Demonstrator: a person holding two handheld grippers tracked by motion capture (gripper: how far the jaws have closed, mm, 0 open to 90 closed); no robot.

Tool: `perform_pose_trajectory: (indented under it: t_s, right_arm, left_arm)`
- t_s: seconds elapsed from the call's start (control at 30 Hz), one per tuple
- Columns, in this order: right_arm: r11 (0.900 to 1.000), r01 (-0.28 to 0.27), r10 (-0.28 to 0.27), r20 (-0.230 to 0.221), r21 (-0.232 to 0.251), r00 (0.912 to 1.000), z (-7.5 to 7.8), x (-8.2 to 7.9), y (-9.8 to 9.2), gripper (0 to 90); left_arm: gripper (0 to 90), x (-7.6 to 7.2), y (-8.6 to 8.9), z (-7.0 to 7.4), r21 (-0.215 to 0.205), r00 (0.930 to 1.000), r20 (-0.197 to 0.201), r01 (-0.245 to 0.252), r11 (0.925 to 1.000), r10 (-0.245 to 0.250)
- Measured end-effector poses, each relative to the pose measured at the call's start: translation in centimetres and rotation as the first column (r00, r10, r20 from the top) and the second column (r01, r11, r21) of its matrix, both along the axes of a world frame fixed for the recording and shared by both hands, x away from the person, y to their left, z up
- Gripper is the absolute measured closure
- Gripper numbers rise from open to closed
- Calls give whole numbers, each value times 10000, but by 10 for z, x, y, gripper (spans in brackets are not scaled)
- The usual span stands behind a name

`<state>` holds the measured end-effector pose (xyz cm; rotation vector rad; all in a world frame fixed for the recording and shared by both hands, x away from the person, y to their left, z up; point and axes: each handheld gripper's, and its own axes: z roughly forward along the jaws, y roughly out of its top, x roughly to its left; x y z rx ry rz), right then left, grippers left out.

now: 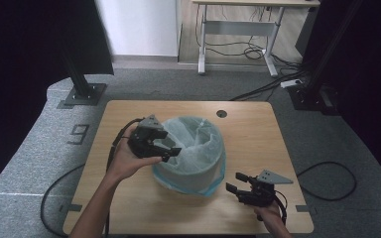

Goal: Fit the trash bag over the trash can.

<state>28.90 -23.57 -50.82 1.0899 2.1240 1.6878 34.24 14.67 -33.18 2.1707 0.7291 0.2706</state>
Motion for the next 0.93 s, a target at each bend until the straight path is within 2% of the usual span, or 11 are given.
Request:
perform_pose_trajectory:
  t_s: [0.1,0.2,0.3,0.53,0.73,0.93]
  right_arm:
    - [10000,4,-4,-5,-7,10000,0,0,0,321]
    - [10000,42,-42,-25,3,10000,0,1,0,321]
    - [10000,52,-52,-35,-35,10000,-1,1,0,321]
    - [9998,173,-174,-77,-123,9998,-3,4,-2,321]
    - [9995,274,-275,-78,-144,9996,-4,5,-4,320]
    - [9994,347,-347,-14,-98,9994,-2,5,-6,319]
  left_arm:
    - [236,-13,16,-7,-163,9992,309,-235,9996,240]
    - [236,-22,31,-16,-385,9980,371,-501,9980,515]
    - [236,-30,43,-27,-221,9945,498,-912,9956,922]
    - [235,-45,65,-46,-261,9891,523,-1365,9903,1377]
    - [233,-48,77,-55,-319,9870,377,-1553,9874,1564]
    - [232,-46,80,-58,-368,9859,284,-1635,9859,1646]
